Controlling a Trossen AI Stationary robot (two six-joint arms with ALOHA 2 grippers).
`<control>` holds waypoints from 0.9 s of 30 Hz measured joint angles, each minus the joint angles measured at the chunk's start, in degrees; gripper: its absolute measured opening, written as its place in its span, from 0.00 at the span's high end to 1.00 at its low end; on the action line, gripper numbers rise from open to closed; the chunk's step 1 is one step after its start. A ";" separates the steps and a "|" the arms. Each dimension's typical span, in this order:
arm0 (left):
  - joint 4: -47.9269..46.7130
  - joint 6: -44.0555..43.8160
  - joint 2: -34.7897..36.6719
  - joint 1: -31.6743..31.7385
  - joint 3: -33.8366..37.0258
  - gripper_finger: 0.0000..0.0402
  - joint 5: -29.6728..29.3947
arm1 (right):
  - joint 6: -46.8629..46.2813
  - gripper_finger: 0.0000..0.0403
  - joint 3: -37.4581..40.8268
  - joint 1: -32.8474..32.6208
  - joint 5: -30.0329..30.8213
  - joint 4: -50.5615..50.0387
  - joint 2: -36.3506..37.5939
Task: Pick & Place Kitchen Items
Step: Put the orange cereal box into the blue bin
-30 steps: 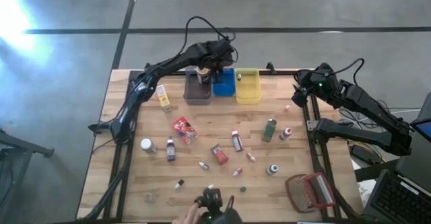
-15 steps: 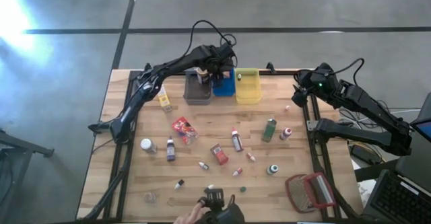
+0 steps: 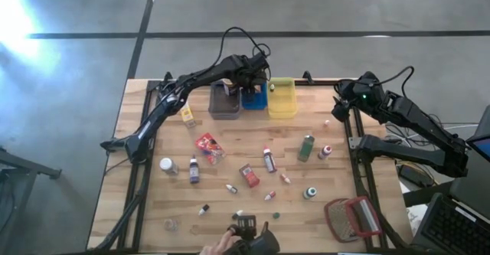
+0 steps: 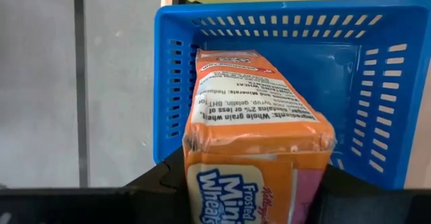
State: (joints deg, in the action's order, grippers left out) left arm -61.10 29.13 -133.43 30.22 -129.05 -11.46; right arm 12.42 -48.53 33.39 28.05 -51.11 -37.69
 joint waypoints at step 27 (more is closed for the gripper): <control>2.52 -0.13 -0.11 -0.81 -0.24 0.60 -2.85 | -0.01 0.09 0.00 0.00 0.00 -0.02 -0.01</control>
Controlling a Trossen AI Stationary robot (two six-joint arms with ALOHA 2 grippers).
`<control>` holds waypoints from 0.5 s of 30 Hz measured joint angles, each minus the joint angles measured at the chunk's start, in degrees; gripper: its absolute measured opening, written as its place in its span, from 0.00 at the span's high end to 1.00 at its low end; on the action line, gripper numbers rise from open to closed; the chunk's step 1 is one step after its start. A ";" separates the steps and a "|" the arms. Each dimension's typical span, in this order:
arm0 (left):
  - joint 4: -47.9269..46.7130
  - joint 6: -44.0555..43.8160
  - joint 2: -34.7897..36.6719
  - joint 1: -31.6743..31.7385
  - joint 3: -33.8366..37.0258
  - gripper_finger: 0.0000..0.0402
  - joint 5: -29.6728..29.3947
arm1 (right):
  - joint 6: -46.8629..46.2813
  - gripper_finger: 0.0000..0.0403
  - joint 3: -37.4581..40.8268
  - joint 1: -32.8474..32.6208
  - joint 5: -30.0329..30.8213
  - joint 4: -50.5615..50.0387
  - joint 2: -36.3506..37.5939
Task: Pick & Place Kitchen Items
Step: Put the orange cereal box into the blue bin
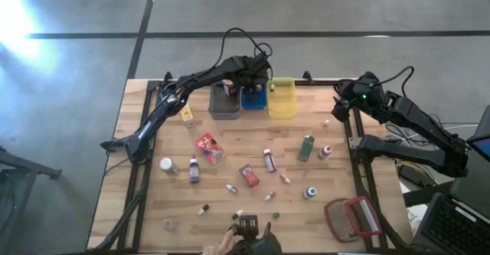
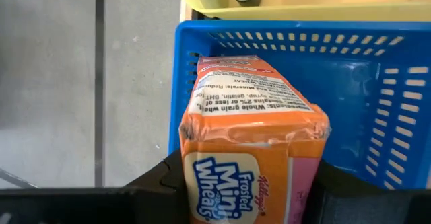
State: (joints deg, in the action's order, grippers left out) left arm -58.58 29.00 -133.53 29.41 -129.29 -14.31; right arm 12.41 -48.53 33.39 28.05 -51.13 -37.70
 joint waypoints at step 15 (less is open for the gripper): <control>0.52 1.31 0.28 -0.37 0.00 0.60 -1.33 | -0.23 0.09 0.00 0.00 0.00 0.00 0.00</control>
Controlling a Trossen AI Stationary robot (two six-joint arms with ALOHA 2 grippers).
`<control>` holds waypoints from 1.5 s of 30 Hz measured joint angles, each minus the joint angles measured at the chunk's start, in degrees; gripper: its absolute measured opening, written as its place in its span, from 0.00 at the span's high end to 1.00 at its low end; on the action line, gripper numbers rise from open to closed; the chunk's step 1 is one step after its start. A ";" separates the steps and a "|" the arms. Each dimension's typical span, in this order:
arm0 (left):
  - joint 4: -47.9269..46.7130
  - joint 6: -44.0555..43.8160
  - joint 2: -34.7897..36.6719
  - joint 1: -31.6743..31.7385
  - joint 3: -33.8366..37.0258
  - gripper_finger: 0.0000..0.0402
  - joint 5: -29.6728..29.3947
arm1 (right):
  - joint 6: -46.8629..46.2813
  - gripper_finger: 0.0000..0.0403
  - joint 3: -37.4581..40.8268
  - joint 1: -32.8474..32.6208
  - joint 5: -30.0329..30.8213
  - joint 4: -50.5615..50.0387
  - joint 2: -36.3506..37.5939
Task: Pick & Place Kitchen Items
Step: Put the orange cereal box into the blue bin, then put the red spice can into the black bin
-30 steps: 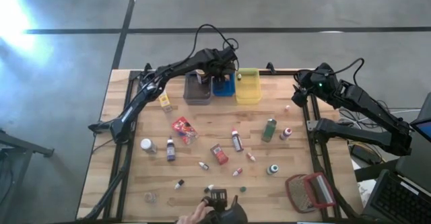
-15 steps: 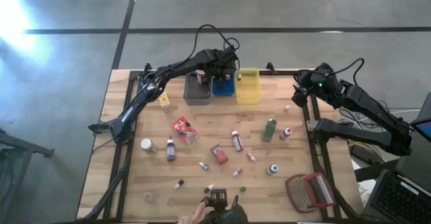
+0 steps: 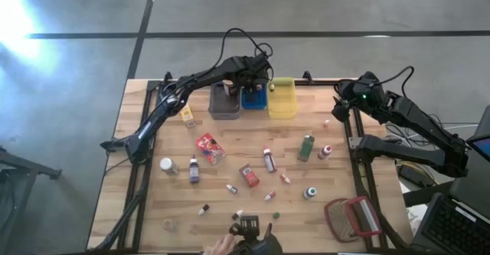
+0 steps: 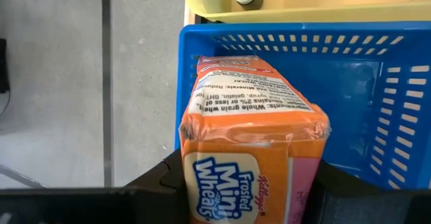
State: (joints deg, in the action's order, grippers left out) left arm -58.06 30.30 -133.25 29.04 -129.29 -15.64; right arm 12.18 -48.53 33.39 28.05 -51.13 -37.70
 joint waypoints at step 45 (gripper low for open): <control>1.48 2.08 3.34 -0.64 -0.02 0.31 -5.01 | 0.05 0.09 0.00 0.02 0.00 0.00 0.00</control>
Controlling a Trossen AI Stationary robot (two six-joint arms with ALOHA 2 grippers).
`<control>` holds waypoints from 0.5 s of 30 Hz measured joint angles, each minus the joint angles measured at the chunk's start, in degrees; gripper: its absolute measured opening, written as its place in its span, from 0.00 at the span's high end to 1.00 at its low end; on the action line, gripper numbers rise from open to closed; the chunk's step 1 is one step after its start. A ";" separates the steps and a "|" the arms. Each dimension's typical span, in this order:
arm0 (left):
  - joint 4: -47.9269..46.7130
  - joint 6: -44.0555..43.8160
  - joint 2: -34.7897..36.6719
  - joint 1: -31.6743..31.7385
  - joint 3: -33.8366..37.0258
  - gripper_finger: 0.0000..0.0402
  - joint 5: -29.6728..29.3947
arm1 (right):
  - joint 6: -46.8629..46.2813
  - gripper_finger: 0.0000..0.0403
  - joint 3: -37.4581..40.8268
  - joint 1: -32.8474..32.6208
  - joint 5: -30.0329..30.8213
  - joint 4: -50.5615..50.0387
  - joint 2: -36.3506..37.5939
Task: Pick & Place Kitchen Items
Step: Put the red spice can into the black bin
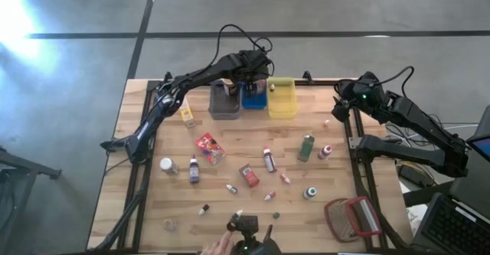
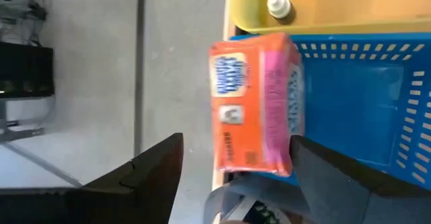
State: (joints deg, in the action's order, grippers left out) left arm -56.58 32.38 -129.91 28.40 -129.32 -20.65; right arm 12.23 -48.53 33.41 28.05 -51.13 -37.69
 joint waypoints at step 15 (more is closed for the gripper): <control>-2.87 -2.18 8.74 -4.29 0.11 0.31 -5.88 | 0.10 0.09 0.01 0.00 0.02 0.02 -0.02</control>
State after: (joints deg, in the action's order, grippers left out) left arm -59.45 30.20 -121.17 24.11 -129.21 -26.53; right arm 12.33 -48.53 33.41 28.07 -51.11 -37.71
